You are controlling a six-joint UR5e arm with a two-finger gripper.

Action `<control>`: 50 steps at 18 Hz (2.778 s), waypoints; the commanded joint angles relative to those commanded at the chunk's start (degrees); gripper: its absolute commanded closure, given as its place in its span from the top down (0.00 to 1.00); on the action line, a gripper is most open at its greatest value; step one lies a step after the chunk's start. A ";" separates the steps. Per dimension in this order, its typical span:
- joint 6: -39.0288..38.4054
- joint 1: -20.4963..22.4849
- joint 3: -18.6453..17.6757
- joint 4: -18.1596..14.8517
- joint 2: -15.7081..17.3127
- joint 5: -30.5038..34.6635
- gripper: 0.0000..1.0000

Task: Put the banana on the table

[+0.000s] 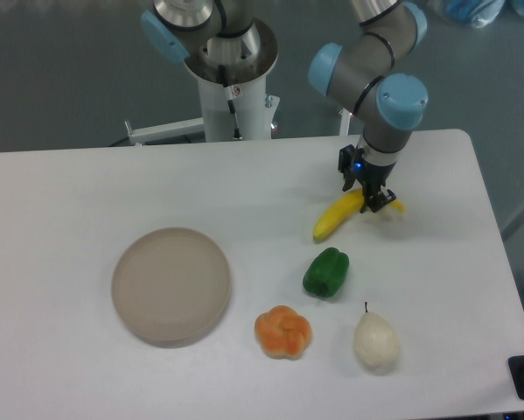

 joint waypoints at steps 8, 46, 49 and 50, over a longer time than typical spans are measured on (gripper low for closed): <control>-9.05 -0.61 5.88 -0.09 0.27 0.35 1.00; -39.81 -13.36 31.65 -0.18 -10.63 7.12 1.00; -39.55 -13.18 31.65 0.00 -10.81 7.12 1.00; -39.55 -13.18 31.56 0.00 -10.72 7.20 1.00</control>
